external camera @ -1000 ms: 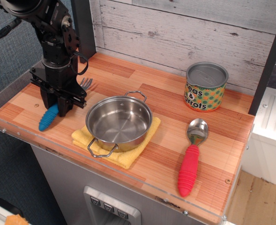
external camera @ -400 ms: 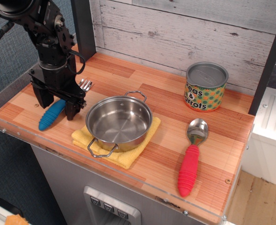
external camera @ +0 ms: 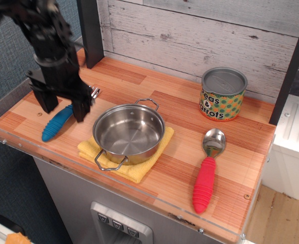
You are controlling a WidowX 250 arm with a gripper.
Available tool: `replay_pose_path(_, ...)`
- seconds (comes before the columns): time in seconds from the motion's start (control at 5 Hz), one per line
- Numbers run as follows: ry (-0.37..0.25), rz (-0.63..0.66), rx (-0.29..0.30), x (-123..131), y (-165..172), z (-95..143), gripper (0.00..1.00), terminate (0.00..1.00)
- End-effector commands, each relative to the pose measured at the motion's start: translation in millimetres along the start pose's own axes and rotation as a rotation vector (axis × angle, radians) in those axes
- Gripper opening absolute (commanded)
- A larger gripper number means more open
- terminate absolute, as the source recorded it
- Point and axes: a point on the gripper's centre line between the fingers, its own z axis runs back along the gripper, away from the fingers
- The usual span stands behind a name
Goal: Pick up the spatula and put it down left side of pot
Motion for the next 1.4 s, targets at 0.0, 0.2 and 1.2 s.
replay_pose_path(0.0,-0.120,0.202,0.028,5.3,-3.1,59.5,1.00,0.00)
replay_pose_path(0.2,-0.114,0.276,-0.016,11.6,-14.6,67.9,1.00,0.00)
replay_pose_path(1.2,-0.114,0.228,-0.116,60.8,-102.6,77.3,1.00,1.00)
